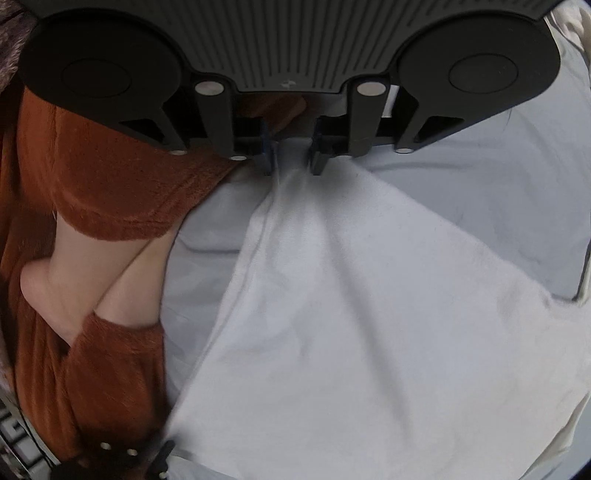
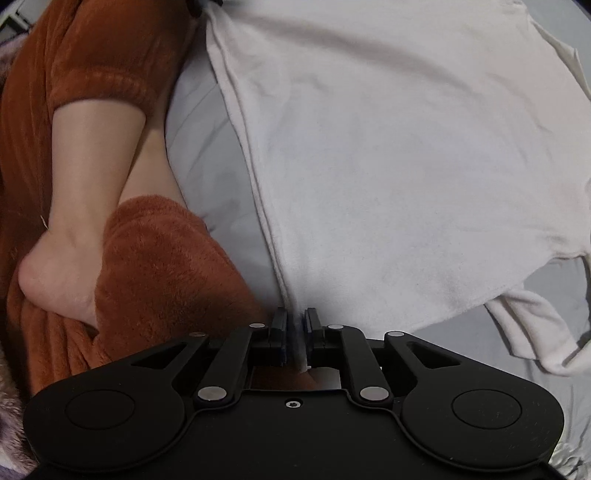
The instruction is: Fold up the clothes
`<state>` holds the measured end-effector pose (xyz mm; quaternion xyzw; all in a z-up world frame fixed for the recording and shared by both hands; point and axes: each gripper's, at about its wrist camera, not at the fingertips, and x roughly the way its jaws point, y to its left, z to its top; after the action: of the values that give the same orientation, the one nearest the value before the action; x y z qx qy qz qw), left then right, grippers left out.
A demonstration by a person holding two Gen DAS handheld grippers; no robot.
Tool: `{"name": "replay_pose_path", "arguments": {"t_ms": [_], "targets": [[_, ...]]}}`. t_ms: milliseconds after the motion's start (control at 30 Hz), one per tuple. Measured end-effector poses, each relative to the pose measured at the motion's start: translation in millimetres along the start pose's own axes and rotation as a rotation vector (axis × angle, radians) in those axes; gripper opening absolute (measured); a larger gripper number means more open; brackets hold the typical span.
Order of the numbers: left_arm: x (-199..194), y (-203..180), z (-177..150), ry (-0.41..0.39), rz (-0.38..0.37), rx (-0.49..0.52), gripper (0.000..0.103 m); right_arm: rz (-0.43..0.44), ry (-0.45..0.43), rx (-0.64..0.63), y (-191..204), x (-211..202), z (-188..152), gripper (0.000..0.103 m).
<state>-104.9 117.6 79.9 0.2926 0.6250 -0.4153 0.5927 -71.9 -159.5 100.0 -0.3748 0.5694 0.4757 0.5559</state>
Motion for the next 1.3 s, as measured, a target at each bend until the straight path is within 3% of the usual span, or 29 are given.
{"name": "replay_pose_path", "arguments": {"t_ms": [67, 167, 300, 433, 600, 733, 833, 1033, 1100, 1300], "targets": [[-6, 4, -3, -0.011, -0.007, -0.005, 0.047, 0.003, -0.037, 0.029, -8, -12, -4, 0.032], [-23, 16, -10, -0.062, -0.028, -0.023, 0.048, 0.021, -0.095, 0.064, -21, -32, -15, 0.043], [-45, 54, -10, -0.174, 0.071, -0.184, 0.048, -0.048, -0.174, 0.176, -56, -61, -30, 0.044], [-49, 86, -7, -0.264, 0.211, -0.340, 0.048, -0.180, -0.206, 0.407, -115, -75, -51, 0.044], [-41, 101, 7, -0.343, 0.243, -0.400, 0.048, -0.263, -0.238, 0.784, -180, -64, -92, 0.044], [-30, 117, 37, -0.390, 0.257, -0.421, 0.048, -0.249, -0.292, 1.024, -204, -37, -112, 0.044], [-20, 126, 61, -0.401, 0.234, -0.426, 0.048, -0.154, -0.317, 1.165, -220, -18, -125, 0.044], [-5, 132, 88, -0.389, 0.205, -0.397, 0.048, -0.087, -0.347, 1.243, -226, 12, -135, 0.042], [0, 133, 92, -0.375, 0.202, -0.394, 0.048, -0.094, -0.379, 1.229, -224, 11, -136, 0.006], [15, 134, 97, -0.330, 0.209, -0.382, 0.048, -0.250, -0.332, 1.067, -218, -17, -131, 0.006]]}}
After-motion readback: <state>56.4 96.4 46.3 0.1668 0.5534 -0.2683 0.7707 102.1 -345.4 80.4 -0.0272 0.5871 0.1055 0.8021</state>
